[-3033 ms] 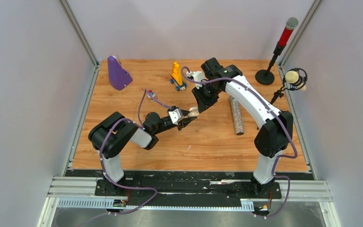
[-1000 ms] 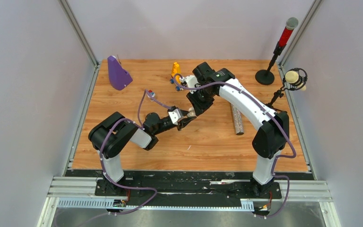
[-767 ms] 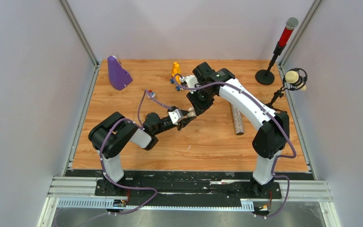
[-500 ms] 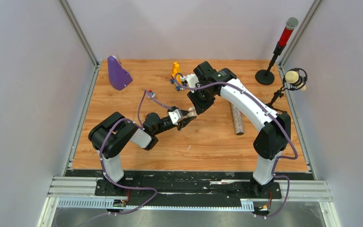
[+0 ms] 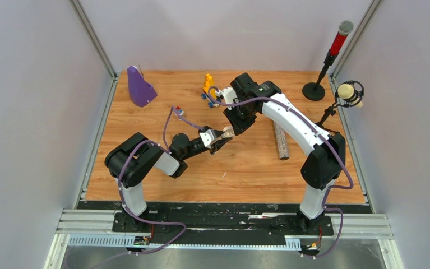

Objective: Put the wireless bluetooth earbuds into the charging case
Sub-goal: Place the earbud in the charging case.

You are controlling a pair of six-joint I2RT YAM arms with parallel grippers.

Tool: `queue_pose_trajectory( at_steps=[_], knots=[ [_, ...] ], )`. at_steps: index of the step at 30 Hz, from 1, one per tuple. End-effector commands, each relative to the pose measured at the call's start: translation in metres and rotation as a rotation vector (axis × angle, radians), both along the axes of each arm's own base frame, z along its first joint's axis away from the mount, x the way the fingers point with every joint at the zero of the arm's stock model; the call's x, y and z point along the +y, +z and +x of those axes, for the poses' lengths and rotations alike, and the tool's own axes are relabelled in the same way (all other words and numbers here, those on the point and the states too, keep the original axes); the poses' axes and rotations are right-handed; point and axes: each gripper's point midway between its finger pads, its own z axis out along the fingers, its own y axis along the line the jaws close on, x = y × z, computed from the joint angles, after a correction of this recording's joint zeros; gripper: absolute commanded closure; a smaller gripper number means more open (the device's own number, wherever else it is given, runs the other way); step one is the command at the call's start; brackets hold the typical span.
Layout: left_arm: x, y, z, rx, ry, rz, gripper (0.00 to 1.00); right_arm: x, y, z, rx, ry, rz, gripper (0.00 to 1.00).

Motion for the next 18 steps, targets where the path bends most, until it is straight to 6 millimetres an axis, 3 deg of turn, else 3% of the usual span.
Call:
queue_pose_trajectory(
  at_steps=[1, 18],
  knots=[
    [0.002, 0.024, 0.002, -0.114, 0.026, -0.043, 1.00, -0.003, 0.013, 0.005, -0.056, -0.003, 0.013, 0.93],
    [-0.001, 0.020, 0.000, -0.119, 0.026, -0.033, 1.00, 0.006, 0.005, 0.009, -0.054, 0.012, -0.007, 0.93]
  ],
)
